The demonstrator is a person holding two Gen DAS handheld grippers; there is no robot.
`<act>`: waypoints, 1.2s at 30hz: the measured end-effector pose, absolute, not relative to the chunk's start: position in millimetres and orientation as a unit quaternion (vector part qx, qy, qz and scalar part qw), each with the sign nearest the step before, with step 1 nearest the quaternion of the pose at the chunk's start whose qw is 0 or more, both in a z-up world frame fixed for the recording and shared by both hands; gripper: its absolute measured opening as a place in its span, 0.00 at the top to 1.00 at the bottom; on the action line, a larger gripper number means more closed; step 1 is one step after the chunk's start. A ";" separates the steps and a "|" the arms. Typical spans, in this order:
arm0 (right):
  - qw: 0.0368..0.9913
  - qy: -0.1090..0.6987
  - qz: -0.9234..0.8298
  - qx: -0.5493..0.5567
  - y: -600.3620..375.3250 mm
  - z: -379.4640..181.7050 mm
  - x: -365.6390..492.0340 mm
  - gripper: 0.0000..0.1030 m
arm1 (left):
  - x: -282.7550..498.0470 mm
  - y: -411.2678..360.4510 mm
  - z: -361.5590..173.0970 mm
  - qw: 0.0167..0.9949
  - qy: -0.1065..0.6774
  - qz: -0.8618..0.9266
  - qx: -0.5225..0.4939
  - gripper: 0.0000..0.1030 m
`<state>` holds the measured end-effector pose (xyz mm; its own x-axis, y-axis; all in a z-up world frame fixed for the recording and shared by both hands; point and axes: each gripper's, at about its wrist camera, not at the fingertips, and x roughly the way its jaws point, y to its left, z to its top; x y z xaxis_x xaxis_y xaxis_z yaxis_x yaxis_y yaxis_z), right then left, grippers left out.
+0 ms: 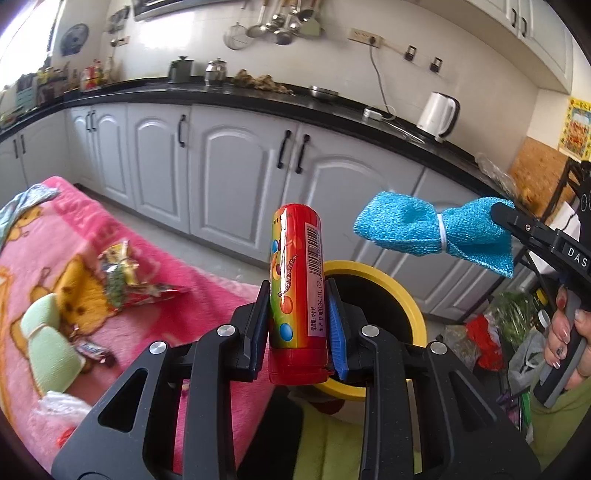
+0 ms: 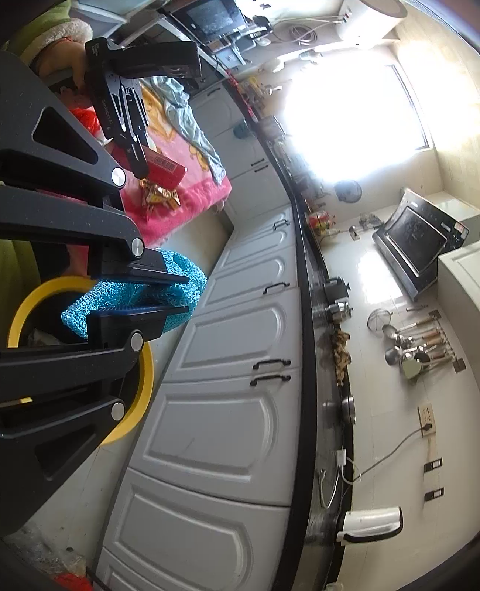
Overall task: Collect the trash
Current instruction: 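Carry the red tube and blue cloth with both tools over the bin, then open both tools to drop the tube and cloth into the bin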
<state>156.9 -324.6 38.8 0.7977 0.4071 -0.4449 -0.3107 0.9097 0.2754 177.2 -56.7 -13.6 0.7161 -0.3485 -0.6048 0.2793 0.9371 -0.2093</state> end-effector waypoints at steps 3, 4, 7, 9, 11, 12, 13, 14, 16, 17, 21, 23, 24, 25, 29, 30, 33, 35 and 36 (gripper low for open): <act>0.943 0.260 0.184 0.099 -331.5 34.9 154.9 0.91 | 182.9 -71.9 -18.3 0.921 0.343 -0.182 -0.045 0.79; 0.942 0.262 0.182 0.101 -333.8 33.0 155.3 0.91 | 185.8 -77.8 -20.9 0.918 0.346 -0.187 -0.043 0.79; 0.942 0.268 0.174 0.102 -339.3 27.5 155.6 0.91 | 192.0 -91.1 -27.3 0.913 0.354 -0.198 -0.041 0.79; 0.942 0.271 0.168 0.102 -342.7 25.3 155.8 0.91 | 196.8 -99.9 -34.0 0.909 0.362 -0.205 -0.038 0.79; 0.942 0.276 0.162 0.104 -346.9 20.7 156.8 0.91 | 201.8 -108.6 -41.2 0.904 0.370 -0.212 -0.036 0.79; 0.941 0.279 0.160 0.106 -349.1 18.1 157.8 0.91 | 203.9 -111.6 -44.3 0.902 0.374 -0.213 -0.035 0.79; 0.940 0.281 0.159 0.107 -350.4 16.4 158.9 0.91 | 206.5 -115.2 -48.5 0.899 0.379 -0.216 -0.035 0.79; 0.939 0.285 0.157 0.109 -352.3 13.9 160.4 0.91 | 208.5 -117.6 -51.1 0.897 0.383 -0.218 -0.035 0.79; 0.937 0.293 0.154 0.114 -355.2 8.2 163.6 0.91 | 212.9 -123.8 -58.2 0.892 0.392 -0.222 -0.032 0.79; 0.936 0.297 0.151 0.116 -356.5 5.4 164.9 0.91 | 214.3 -126.2 -60.6 0.891 0.395 -0.222 -0.030 0.79; 0.930 0.314 0.144 0.124 -360.6 -5.9 170.3 0.91 | 220.5 -135.8 -72.6 0.884 0.407 -0.229 -0.025 0.79; 0.928 0.320 0.142 0.125 -361.4 -11.0 172.9 0.91 | 223.9 -140.2 -78.0 0.881 0.412 -0.232 -0.025 0.79; 0.927 0.323 0.140 0.126 -362.3 -13.2 174.5 0.91 | 225.8 -142.8 -80.6 0.879 0.415 -0.233 -0.025 0.79; 0.926 0.326 0.139 0.127 -362.9 -15.9 175.9 0.91 | 227.1 -144.5 -82.9 0.878 0.417 -0.235 -0.025 0.79; 0.922 0.338 0.133 0.132 -364.6 -24.4 180.8 0.90 | 230.8 -149.3 -89.8 0.873 0.423 -0.240 -0.026 0.79; 0.921 0.340 0.131 0.136 -365.0 -26.1 181.9 0.87 | 231.5 -150.1 -91.2 0.873 0.423 -0.241 -0.026 0.79; 0.916 0.351 0.125 0.148 -367.8 -34.2 186.5 0.85 | 233.6 -151.7 -96.8 0.874 0.425 -0.232 -0.021 0.76; 0.913 0.357 0.120 0.156 -369.2 -37.7 187.9 0.80 | 235.1 -149.2 -101.0 0.873 0.430 -0.229 -0.028 0.61; 0.912 0.358 0.119 0.159 -369.8 -39.0 188.1 0.79 | 235.3 -148.3 -101.7 0.873 0.430 -0.229 -0.030 0.57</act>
<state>188.1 -369.8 -39.0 0.7149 0.3319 -0.6155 -0.1034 0.9207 0.3763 235.3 -148.3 -101.7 0.5256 -0.4246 -0.7372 0.3737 0.8937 -0.2483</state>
